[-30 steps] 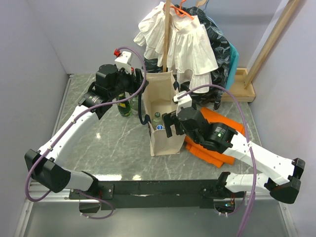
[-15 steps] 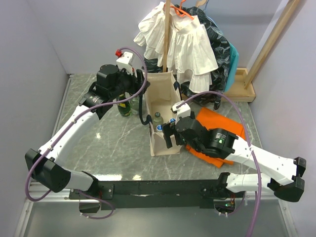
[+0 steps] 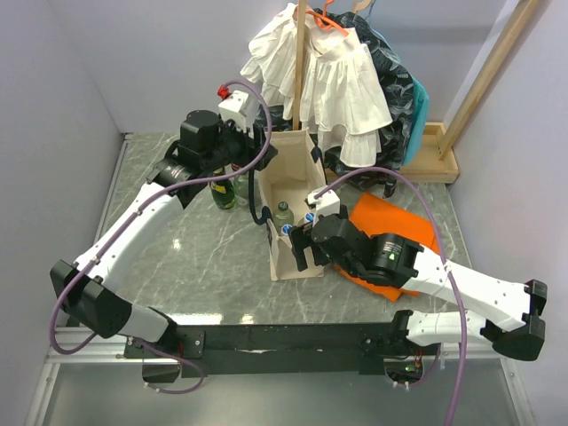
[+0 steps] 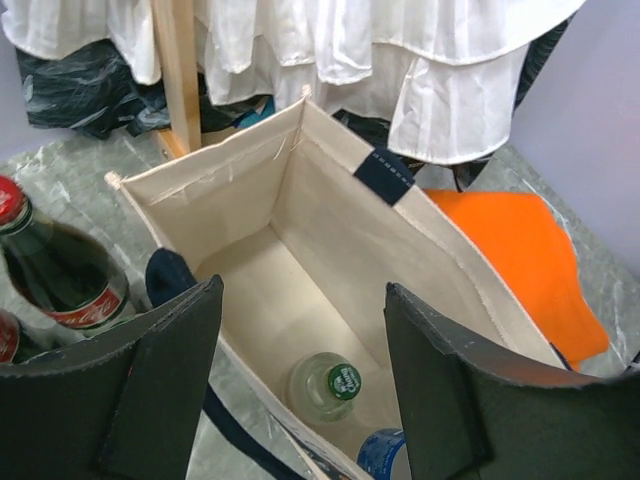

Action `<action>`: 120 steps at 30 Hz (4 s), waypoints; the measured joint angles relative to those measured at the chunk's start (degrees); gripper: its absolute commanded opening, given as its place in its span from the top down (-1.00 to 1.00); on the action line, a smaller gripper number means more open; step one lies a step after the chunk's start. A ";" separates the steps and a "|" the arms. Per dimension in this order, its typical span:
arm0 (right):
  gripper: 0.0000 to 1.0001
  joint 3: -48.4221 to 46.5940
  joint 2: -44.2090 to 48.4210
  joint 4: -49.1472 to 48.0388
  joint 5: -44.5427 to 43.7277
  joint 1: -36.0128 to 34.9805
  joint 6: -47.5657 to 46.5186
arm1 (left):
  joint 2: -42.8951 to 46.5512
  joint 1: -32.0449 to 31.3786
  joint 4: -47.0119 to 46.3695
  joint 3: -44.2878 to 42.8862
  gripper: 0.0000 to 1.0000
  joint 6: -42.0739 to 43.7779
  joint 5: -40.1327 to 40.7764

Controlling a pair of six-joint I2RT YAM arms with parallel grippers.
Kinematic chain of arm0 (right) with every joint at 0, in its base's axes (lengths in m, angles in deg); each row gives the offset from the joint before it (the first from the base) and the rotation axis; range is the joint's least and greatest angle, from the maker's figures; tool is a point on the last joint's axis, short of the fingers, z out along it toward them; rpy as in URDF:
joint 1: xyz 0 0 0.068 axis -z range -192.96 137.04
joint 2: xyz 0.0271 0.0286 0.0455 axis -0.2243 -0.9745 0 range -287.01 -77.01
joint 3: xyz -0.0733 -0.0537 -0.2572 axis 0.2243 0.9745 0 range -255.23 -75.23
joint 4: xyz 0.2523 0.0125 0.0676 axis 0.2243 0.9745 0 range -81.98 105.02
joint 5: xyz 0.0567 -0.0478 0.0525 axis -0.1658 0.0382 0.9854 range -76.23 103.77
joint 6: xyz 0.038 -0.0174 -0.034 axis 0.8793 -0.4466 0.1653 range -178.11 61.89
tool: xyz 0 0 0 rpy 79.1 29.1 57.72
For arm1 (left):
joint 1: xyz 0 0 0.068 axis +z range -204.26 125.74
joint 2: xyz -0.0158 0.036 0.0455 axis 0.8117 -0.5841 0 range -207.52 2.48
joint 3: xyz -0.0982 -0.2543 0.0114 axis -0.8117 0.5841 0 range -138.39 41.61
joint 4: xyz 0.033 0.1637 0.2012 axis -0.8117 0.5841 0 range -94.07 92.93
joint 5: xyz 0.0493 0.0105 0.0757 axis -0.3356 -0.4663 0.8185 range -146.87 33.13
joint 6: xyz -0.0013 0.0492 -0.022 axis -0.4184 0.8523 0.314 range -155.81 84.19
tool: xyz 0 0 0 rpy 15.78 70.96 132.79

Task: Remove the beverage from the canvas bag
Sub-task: Take out the drink from the canvas bag.

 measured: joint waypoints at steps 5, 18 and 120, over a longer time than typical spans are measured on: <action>-1.00 0.94 1.14 -0.44 -0.98 -0.55 0.61 | -1.31 -0.85 0.68 -1.95 -0.40 0.04 -1.11; -1.00 3.93 2.40 0.02 -1.31 -0.66 1.55 | -10.40 -2.64 9.18 -12.98 -0.47 1.77 -1.81; -1.00 7.80 1.75 -9.66 -8.35 -0.81 0.46 | -21.79 -8.76 25.97 -13.35 -0.40 0.98 1.77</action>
